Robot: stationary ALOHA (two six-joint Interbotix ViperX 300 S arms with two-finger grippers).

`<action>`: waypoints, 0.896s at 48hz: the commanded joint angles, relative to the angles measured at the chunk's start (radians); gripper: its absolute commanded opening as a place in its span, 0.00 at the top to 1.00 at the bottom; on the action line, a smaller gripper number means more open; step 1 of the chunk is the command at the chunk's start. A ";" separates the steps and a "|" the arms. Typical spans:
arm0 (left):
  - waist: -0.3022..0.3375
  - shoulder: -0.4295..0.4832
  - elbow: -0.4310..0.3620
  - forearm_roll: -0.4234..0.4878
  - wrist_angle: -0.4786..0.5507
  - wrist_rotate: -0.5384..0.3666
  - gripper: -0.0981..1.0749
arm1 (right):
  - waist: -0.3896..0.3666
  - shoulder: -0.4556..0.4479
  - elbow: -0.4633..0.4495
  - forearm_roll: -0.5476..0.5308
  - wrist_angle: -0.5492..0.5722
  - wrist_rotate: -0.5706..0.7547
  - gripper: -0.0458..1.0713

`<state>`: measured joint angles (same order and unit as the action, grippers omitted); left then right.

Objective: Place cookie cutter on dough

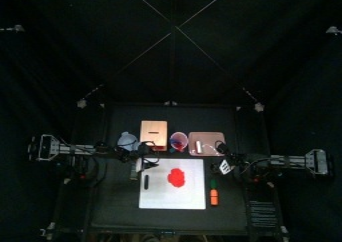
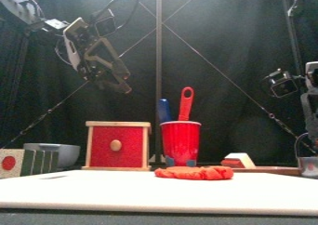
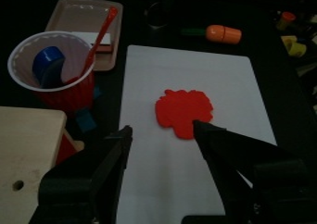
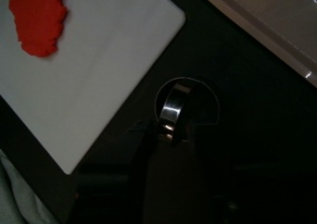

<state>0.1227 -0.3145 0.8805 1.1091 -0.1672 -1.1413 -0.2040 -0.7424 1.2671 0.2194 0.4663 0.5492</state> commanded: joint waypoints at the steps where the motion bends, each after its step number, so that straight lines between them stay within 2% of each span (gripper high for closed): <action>1: 0.003 -0.003 -0.018 0.000 -0.005 0.002 0.15 | -0.002 0.006 -0.014 0.003 -0.006 0.002 0.40; 10: 0.003 -0.003 -0.020 -0.002 -0.005 0.002 0.15 | -0.011 0.005 -0.035 0.000 -0.011 0.000 0.53; 19: 0.003 -0.003 -0.018 0.002 -0.005 0.003 0.15 | 0.000 0.009 -0.092 -0.006 -0.058 -0.003 0.53; 24: 0.003 -0.003 -0.017 0.002 -0.005 0.003 0.15 | 0.040 0.041 -0.138 -0.020 -0.114 -0.003 0.53; 33: 0.003 -0.003 -0.018 0.002 -0.005 0.003 0.15 | 0.098 0.178 -0.225 -0.031 -0.192 -0.006 0.53; 43: 0.005 -0.003 -0.015 0.003 -0.005 0.003 0.15 | 0.170 0.428 -0.377 -0.058 -0.307 -0.017 0.53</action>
<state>0.1243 -0.3145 0.8805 1.1091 -0.1672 -1.1397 -0.0583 -0.3789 0.9618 0.1733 0.2056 0.5354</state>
